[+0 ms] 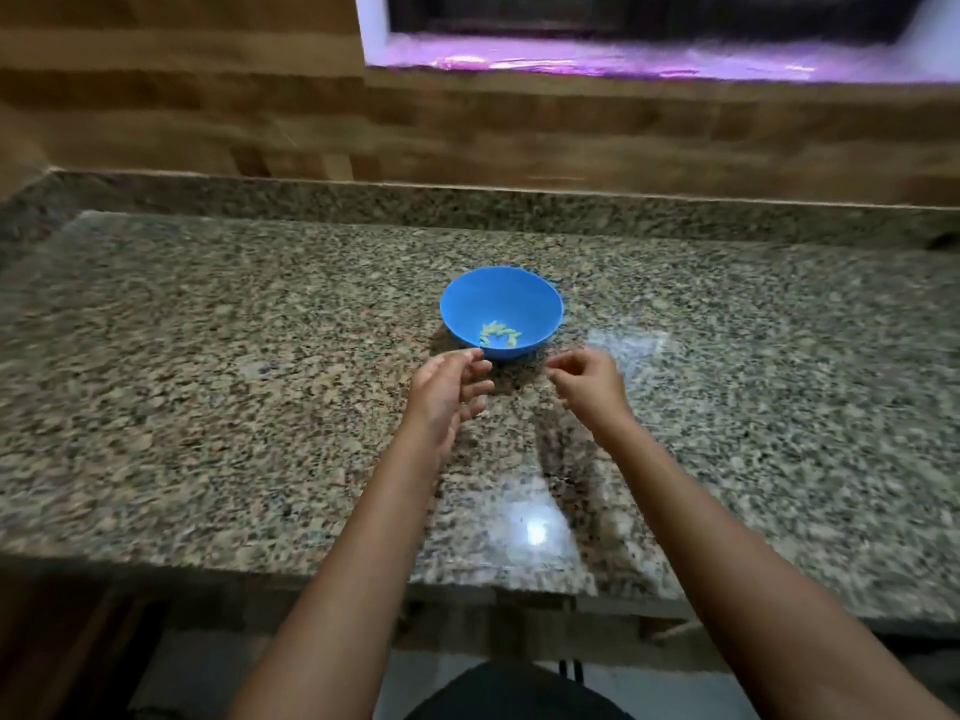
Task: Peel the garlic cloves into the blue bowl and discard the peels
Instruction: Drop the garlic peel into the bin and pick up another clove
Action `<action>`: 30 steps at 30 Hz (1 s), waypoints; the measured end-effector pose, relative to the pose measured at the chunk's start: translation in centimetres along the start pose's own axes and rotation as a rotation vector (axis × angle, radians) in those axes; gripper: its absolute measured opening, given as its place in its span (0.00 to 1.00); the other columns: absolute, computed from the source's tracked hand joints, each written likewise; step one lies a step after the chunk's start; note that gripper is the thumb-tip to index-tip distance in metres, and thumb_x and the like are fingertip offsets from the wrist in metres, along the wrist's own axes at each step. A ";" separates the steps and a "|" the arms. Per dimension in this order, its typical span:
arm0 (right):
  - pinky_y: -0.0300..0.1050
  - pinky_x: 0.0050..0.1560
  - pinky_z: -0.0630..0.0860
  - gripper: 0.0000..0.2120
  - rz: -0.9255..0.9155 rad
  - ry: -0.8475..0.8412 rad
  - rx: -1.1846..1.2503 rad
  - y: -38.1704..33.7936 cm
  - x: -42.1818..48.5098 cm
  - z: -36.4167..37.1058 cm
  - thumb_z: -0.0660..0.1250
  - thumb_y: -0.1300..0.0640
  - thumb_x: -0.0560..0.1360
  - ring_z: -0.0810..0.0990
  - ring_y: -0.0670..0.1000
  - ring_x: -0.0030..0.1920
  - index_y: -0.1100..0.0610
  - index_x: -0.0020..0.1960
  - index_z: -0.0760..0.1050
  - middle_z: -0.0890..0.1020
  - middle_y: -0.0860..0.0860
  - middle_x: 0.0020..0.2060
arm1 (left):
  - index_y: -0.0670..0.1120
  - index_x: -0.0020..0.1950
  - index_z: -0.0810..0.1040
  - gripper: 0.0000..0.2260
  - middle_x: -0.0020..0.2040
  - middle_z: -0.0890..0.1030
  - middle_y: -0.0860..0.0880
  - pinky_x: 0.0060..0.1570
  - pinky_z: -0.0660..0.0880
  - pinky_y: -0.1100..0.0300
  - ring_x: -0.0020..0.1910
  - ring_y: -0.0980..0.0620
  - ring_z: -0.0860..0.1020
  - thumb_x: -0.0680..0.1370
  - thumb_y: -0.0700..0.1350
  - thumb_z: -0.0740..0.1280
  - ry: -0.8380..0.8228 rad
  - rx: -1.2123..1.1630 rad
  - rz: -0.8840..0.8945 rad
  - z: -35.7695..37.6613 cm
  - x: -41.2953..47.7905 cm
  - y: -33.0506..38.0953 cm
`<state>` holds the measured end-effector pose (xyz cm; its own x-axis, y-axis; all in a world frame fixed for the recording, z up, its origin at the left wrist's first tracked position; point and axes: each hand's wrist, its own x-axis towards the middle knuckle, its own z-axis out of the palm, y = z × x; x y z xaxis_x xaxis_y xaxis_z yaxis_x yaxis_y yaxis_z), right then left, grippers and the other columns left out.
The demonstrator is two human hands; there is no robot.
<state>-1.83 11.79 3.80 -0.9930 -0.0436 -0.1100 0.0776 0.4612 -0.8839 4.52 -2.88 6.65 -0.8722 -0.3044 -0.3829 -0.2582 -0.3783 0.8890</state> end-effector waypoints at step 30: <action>0.45 0.50 0.78 0.12 -0.283 0.072 -0.063 -1.8 1.4 3.1 0.61 0.65 0.76 0.80 0.48 0.47 0.60 0.56 0.79 0.82 0.55 0.52 | 0.49 0.57 0.80 0.13 0.55 0.74 0.53 0.56 0.69 0.66 0.54 0.57 0.74 0.76 0.35 0.67 -0.327 1.225 0.215 -6.3 3.3 -2.7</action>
<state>-3.10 8.19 3.84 -0.9783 -0.1166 0.1710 -0.2065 0.4941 -0.8445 4.94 -8.36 1.40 -0.9595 0.0341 -0.2795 -0.1600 0.7507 0.6409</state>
